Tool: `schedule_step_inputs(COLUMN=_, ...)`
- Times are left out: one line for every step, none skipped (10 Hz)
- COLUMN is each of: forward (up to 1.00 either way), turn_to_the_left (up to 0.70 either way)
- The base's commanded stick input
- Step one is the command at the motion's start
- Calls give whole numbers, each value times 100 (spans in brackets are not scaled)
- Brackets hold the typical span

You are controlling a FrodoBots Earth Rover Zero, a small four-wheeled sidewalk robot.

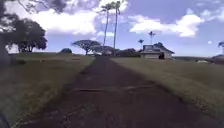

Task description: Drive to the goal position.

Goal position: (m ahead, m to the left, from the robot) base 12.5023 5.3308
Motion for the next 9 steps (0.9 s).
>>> schedule_step_inputs(forward=50, turn_to_the_left=0)
schedule_step_inputs(forward=50, turn_to_the_left=0)
schedule_step_inputs(forward=50, turn_to_the_left=0)
schedule_step_inputs(forward=50, turn_to_the_left=0)
schedule_step_inputs(forward=50, turn_to_the_left=0)
schedule_step_inputs(forward=50, turn_to_the_left=0)
schedule_step_inputs(forward=50, turn_to_the_left=0)
schedule_step_inputs(forward=50, turn_to_the_left=0)
schedule_step_inputs(forward=50, turn_to_the_left=0)
